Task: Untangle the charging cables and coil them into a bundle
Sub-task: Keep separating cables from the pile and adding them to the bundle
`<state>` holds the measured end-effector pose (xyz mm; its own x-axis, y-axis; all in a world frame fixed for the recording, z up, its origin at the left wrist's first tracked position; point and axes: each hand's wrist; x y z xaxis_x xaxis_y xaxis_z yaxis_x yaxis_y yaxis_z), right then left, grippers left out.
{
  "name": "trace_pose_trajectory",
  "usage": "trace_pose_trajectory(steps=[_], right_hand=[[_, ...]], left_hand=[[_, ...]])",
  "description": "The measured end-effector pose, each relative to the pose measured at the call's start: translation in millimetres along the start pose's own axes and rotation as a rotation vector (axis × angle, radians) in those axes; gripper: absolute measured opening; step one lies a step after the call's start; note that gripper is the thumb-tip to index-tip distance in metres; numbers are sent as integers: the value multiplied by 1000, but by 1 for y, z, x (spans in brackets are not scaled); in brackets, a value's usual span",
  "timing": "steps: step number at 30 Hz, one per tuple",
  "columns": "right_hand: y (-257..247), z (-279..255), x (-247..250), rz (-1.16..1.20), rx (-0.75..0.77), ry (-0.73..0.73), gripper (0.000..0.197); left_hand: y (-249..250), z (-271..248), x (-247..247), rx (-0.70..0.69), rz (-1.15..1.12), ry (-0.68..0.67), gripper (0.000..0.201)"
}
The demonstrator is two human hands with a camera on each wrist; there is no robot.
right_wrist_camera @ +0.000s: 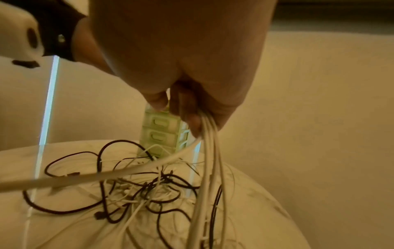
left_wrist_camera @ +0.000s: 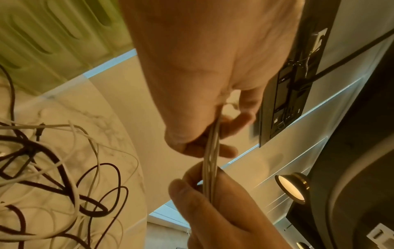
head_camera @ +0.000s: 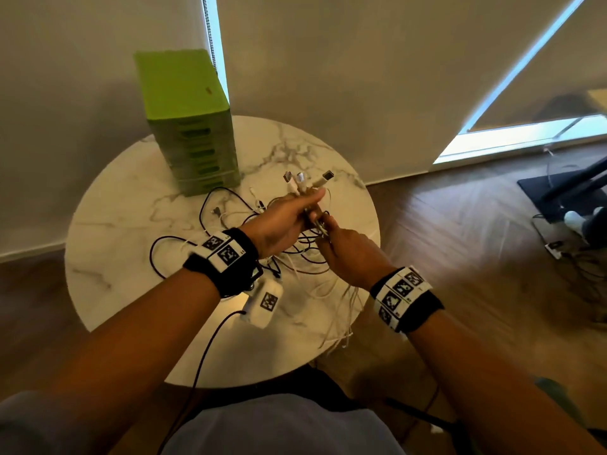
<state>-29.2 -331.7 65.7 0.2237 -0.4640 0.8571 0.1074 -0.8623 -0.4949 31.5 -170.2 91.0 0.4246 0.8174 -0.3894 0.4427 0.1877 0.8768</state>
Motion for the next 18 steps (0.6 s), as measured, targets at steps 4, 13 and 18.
trace_pose_trajectory(steps=[4, 13, 18], right_hand=[[-12, -8, -16, 131, 65, 53, 30], [-55, -2, -1, 865, -95, -181, 13], [-95, 20, -10, 918, -79, -179, 7]], left_hand=[[2, 6, -10, -59, -106, 210, 25], [16, -12, 17, -125, 468, 46, 47], [31, -30, 50, -108, 555, 63, 53]])
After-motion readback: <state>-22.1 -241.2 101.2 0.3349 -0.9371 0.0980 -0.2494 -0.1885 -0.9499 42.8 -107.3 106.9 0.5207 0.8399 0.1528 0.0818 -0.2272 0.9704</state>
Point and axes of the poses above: each hand's wrist, its own z-axis towards the middle knuckle, its own x-axis out of the back of the hand, y = z × x, and after that the axes turned 7 degrees about z, right-handed
